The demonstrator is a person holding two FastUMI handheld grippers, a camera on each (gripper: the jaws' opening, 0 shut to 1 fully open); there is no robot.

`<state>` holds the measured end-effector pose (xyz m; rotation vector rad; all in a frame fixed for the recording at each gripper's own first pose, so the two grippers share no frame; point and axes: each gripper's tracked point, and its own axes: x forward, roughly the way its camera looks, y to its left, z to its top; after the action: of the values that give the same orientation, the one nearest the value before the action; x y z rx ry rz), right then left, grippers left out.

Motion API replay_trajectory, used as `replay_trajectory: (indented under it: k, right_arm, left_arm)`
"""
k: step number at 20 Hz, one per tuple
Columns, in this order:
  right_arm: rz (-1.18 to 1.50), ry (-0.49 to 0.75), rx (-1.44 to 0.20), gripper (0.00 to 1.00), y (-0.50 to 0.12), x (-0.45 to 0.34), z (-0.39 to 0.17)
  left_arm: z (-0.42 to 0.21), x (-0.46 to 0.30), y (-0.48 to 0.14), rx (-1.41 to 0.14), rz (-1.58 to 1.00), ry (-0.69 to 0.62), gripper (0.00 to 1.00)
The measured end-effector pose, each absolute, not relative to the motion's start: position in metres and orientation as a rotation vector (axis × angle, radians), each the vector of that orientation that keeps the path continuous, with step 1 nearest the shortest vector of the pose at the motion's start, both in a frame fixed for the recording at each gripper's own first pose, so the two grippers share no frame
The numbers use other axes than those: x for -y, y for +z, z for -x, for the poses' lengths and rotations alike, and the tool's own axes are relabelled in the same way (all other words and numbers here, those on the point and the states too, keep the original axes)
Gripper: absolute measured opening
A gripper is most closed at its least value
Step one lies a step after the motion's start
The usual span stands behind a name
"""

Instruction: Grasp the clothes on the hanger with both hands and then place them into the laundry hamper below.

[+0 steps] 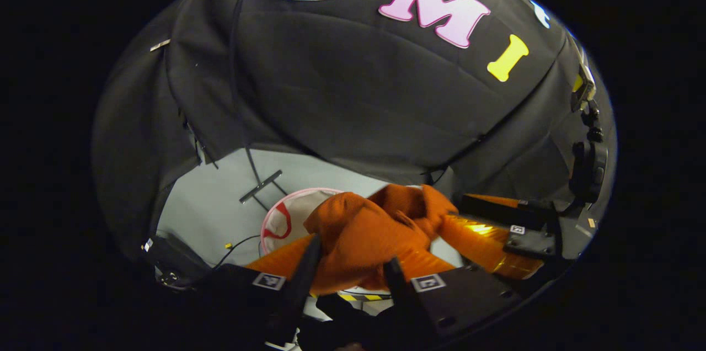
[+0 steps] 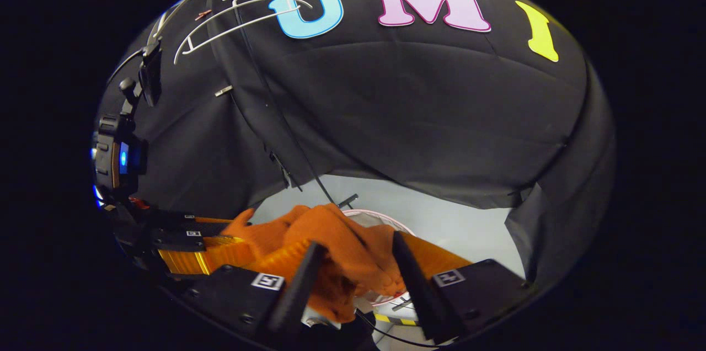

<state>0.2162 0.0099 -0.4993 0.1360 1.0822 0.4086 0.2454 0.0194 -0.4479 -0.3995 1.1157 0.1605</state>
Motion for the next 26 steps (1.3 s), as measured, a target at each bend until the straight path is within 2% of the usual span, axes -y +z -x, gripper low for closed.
replay_trajectory:
  k: [1, 2, 7, 12, 16, 21, 26]
  right_arm:
    - [-0.141, 0.411, -1.084, 0.99, -0.499, -0.01, -0.217]
    - [-0.135, 0.407, -1.086, 1.0, -0.501, -0.009, -0.219]
    - [-0.134, 0.416, -1.096, 0.99, -0.497, -0.006, -0.207]
    - [-0.149, 0.441, -1.036, 0.99, -0.472, -0.013, -0.206]
    - [-0.17, 0.458, -0.903, 0.99, -0.422, -0.027, -0.214]
    - [-0.134, 0.464, -0.744, 0.99, -0.355, -0.04, -0.201]
    - [-0.105, 0.418, -0.526, 0.99, -0.258, -0.05, -0.174]
  left_arm:
    - [-0.241, -0.02, -0.45, -1.123, 0.435, 0.165, 0.72]
    - [-0.238, -0.022, -0.454, -1.127, 0.464, 0.176, 0.91]
    - [-0.216, -0.03, -0.469, -1.186, 0.492, 0.181, 0.91]
    - [-0.241, -0.028, -0.442, -1.044, 0.487, 0.11, 0.89]
    - [-0.273, -0.026, -0.355, -0.812, 0.398, 0.026, 0.89]
    - [-0.27, -0.028, -0.291, -0.687, 0.394, -0.044, 0.89]
    - [-0.245, -0.036, -0.196, -0.475, 0.216, -0.13, 0.88]
